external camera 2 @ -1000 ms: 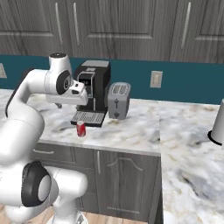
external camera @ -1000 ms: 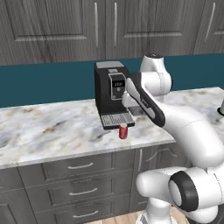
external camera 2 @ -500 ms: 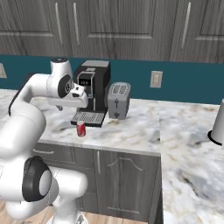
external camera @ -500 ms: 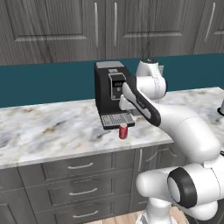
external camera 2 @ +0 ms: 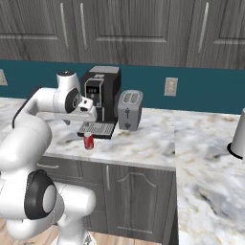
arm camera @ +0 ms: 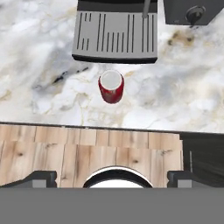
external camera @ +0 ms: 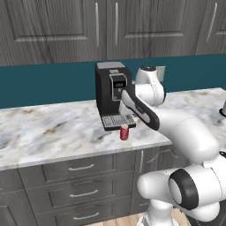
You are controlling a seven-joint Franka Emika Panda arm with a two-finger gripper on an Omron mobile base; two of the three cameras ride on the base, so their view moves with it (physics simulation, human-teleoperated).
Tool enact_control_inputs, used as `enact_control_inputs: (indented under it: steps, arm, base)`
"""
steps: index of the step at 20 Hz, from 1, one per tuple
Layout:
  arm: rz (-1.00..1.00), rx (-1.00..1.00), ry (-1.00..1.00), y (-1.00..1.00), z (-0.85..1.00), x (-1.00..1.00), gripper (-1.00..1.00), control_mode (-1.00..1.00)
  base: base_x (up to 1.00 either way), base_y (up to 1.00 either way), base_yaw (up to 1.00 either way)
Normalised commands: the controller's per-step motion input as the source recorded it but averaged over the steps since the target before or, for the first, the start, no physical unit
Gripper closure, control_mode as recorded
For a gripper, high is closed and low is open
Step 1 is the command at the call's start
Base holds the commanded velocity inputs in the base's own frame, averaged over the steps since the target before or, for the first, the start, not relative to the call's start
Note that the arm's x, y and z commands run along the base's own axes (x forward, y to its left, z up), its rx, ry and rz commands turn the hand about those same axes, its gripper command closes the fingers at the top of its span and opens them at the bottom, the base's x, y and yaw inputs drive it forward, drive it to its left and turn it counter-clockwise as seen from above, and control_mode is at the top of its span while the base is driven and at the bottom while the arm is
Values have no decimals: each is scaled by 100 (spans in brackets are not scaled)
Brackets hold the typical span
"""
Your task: Four empty soda cans are scattered around the kitchen. Gather all the cans and cluster them next to the stove for recycling.
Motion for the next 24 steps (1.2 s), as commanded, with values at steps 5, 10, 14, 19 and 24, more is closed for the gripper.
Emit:
enact_control_inputs:
  steps: [5,10,14,19,24]
  arm:
    - [0,-2,-7,2,-26,5,-100,-100]
    - [0,0,-1,4,-17,9,-100,-100]
    - [0,0,0,5,-13,14,-100,-100]
    - [0,0,0,6,-16,17,-100,-100]
    - [0,0,0,5,-15,19,-100,-100]
  base:
    - [0,0,0]
    - [0,0,0]
    - [0,0,0]
    - [0,0,0]
    - [0,0,0]
